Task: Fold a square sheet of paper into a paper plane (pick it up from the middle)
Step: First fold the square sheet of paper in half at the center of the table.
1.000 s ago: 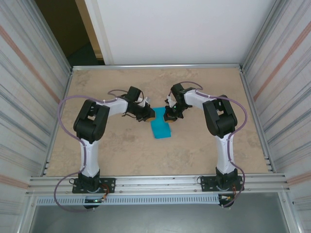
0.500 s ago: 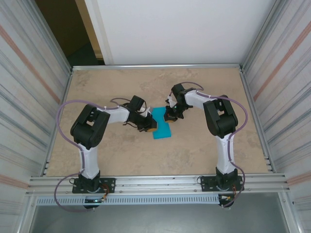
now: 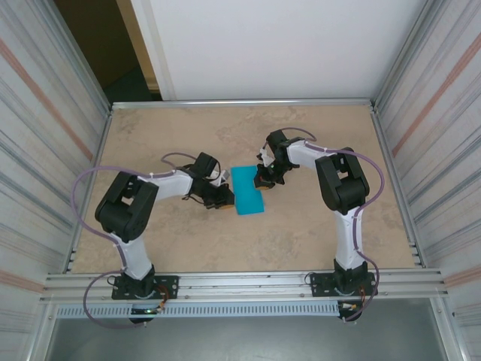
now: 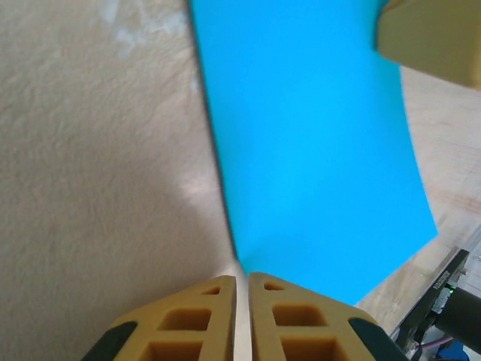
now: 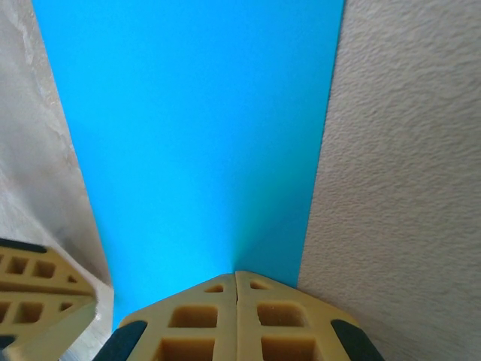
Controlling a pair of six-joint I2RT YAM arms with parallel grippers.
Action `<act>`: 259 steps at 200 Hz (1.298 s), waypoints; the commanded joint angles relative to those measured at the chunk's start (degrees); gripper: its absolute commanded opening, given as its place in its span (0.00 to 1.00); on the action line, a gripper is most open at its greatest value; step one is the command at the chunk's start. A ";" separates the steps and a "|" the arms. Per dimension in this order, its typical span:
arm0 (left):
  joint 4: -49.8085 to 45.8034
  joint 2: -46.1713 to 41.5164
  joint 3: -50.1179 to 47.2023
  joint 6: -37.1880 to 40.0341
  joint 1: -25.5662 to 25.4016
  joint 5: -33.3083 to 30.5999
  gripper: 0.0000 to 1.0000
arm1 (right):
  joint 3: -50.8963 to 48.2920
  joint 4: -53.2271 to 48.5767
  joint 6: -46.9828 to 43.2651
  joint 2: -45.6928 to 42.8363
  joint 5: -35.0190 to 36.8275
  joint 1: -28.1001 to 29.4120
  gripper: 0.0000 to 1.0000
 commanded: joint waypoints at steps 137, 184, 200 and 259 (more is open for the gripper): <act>-1.49 5.88 3.62 4.21 -4.20 -0.12 0.13 | -7.75 -3.50 2.60 6.85 16.31 -2.21 0.02; -3.72 1.91 -3.40 5.99 -3.80 -3.61 0.13 | -8.28 -3.30 3.30 6.86 17.16 -2.55 0.02; -3.88 -0.39 -5.85 6.01 -2.72 -4.07 0.13 | -8.30 -3.32 3.48 6.87 17.27 -2.66 0.02; 1.96 -6.39 -3.58 1.35 -2.77 -1.58 0.14 | -8.41 -3.23 4.10 6.97 17.62 -2.66 0.02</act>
